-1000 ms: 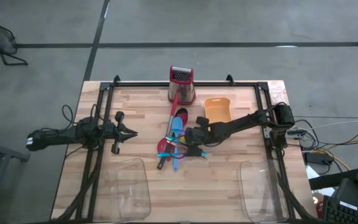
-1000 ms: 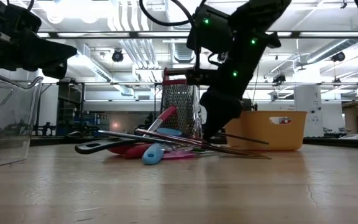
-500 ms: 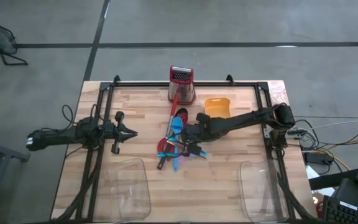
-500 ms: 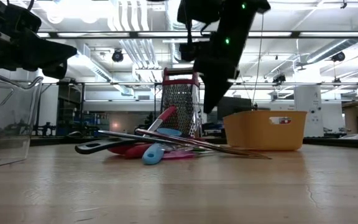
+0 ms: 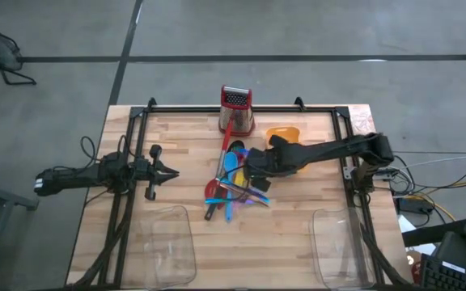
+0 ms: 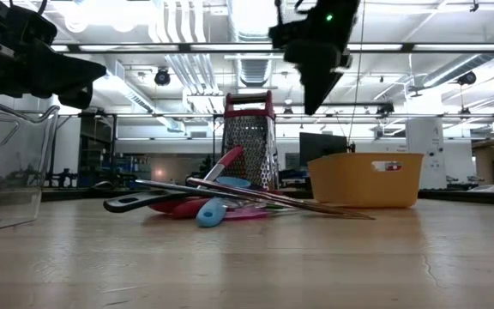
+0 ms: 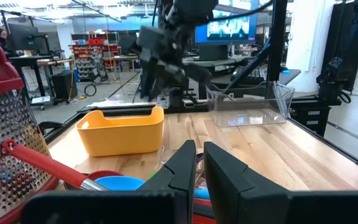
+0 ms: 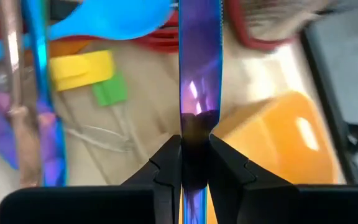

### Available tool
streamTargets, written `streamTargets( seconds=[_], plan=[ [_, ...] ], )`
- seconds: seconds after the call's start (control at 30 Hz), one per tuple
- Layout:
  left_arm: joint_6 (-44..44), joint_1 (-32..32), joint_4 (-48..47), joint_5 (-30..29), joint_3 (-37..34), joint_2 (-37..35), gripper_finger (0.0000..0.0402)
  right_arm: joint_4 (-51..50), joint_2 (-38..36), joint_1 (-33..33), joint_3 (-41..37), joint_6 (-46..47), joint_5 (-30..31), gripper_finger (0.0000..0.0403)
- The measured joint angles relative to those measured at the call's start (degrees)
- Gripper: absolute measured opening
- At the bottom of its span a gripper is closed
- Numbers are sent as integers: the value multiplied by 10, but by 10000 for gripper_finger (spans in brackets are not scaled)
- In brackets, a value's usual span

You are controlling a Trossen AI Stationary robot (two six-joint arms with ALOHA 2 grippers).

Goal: Pick & Place Kitchen Items
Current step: Put the blue table knife into the yellow bin

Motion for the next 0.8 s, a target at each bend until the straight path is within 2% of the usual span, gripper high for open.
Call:
streamTargets(
  seconds=[0.17, 0.4, 0.67, 0.8],
  plan=[
    [0, 0, 0, 0, 0, 0, 39, -3, -65, 1, -38, 57, 33, 61],
    [0, 0, -1, 0, 0, 0, 39, 12, -154, -11, -117, 142, 94, 51],
    [0, 0, -1, 0, 0, 0, 39, 143, -219, -64, -243, 151, 104, 67],
    [0, 0, -1, 0, 0, 0, 39, 198, -234, -88, -295, 151, 101, 59]
  ],
)
